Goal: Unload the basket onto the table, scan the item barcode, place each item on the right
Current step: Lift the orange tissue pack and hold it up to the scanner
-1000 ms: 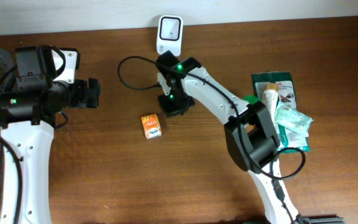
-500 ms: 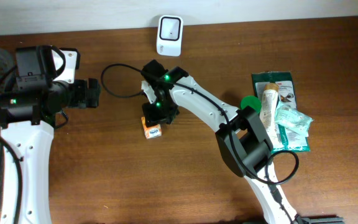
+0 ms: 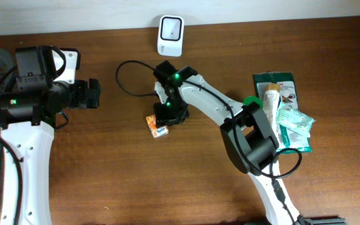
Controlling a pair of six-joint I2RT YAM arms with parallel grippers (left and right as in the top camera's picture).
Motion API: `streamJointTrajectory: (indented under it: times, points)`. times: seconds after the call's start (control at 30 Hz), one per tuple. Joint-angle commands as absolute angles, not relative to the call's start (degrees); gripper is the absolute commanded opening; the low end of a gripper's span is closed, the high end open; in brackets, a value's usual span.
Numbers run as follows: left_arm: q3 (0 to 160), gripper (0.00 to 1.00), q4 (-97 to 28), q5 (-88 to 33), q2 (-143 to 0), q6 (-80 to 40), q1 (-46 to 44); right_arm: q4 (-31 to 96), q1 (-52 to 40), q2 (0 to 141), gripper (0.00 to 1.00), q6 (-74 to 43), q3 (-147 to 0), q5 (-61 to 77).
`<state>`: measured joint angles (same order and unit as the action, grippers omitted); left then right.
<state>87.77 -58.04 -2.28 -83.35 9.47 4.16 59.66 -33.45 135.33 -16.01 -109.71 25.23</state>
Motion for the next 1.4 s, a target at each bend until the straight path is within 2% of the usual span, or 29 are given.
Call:
streamJointTrajectory:
  times: [0.0, 0.2, 0.3, 0.4, 0.47, 0.6, 0.83, 1.03, 1.23, 1.37]
  points:
    - [88.2, 0.99, -58.0, -2.1, -83.2, 10.4, 4.4, 59.6, -34.4, 135.1, 0.37, -15.0, -109.8, 27.7]
    - [88.2, 0.99, -58.0, -2.1, -83.2, 10.4, 4.4, 59.4, -34.5, 135.4, 0.29, -14.2, -108.7, 24.5]
    - [88.2, 0.99, -58.0, -2.1, -83.2, 10.4, 4.4, 57.6, -34.5, 135.4, 0.20, -14.2, -105.9, 24.2]
    - [88.2, 0.99, -58.0, -2.1, -83.2, 10.4, 4.4, 54.7, -34.5, 135.4, 0.19, -14.2, -102.8, 24.2]
    - [88.2, 0.99, -58.0, -2.1, -83.2, 10.4, 4.4, 54.0, -34.5, 135.4, 0.04, -14.2, -101.8, 24.3]
    - [88.2, 0.99, -58.0, -2.1, -83.2, 10.4, 4.4, 57.6, -31.9, 133.1, 0.04, -9.5, -103.7, 32.4]
    - [88.2, 0.99, -58.0, -2.1, -83.2, 10.4, 4.4, 68.4, -17.9, 122.7, 0.04, 5.8, -106.5, 59.7]
    - [88.2, 0.99, -58.0, -2.1, -83.2, 10.4, 4.4, 76.0, -8.9, 116.9, 0.04, 14.1, -106.5, 75.8]
    - [88.2, 0.99, -58.0, -2.1, -83.2, 10.4, 4.4, 77.6, -6.2, 111.4, 0.04, 14.7, -106.6, 85.6]
    - [88.2, 0.99, -58.0, -2.1, -83.2, 10.4, 4.4, 77.6, -6.0, 108.9, 0.04, 13.0, -106.6, 87.0]
